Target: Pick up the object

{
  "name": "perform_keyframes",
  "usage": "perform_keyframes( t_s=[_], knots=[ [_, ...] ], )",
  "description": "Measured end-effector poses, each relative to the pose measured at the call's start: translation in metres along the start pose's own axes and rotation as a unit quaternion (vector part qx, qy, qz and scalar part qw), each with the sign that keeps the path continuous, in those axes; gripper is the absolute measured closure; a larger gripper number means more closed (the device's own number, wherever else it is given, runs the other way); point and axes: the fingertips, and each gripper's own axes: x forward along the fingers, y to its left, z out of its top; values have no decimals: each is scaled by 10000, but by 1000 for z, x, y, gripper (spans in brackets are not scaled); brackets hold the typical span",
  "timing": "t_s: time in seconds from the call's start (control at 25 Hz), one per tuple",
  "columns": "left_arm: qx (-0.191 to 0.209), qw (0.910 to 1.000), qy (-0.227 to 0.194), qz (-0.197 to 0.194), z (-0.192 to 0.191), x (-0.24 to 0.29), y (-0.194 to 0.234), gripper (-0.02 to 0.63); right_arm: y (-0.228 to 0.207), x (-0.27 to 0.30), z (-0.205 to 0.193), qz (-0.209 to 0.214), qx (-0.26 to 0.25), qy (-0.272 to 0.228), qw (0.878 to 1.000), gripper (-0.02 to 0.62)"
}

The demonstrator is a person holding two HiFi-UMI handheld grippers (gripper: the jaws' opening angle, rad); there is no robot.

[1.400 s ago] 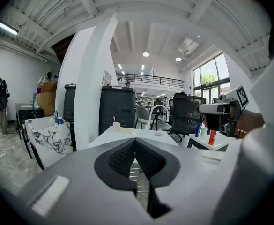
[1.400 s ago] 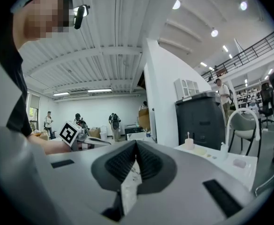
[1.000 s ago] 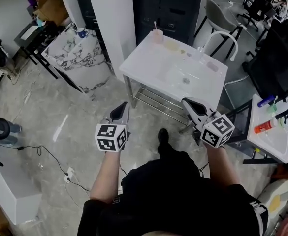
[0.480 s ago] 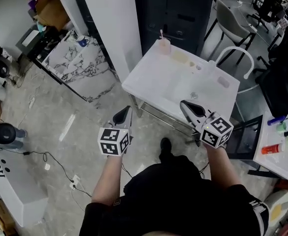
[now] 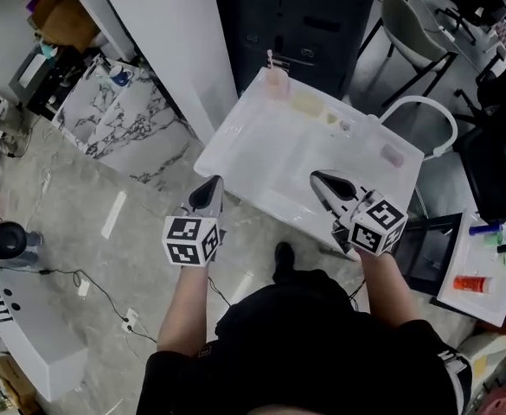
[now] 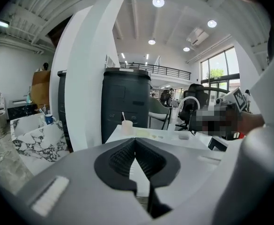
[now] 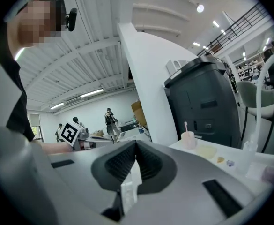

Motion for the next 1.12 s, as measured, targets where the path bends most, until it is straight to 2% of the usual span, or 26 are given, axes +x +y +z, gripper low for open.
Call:
perform_keyframes(
  t_s=[0.2,0.44,0.6,0.84,1.12],
  knots=[
    [77,9999,-102,93,30,28,2,594,-38,4,9,53,100,-61,9999,583],
    [102,9998,150,50,29,49,6,594,-59,11,14,18,279,-163,9995,583],
    [136,9998,128,-79,39,70,17,594,-75,17,12,-185,334,-72,9992,583],
    [240,9978,99,-616,58,115,26,595,-93,31,40,-598,217,-204,9978,583],
    [563,9898,112,-1303,76,156,35,595,-104,70,58,-999,174,-296,9944,583]
  ],
)
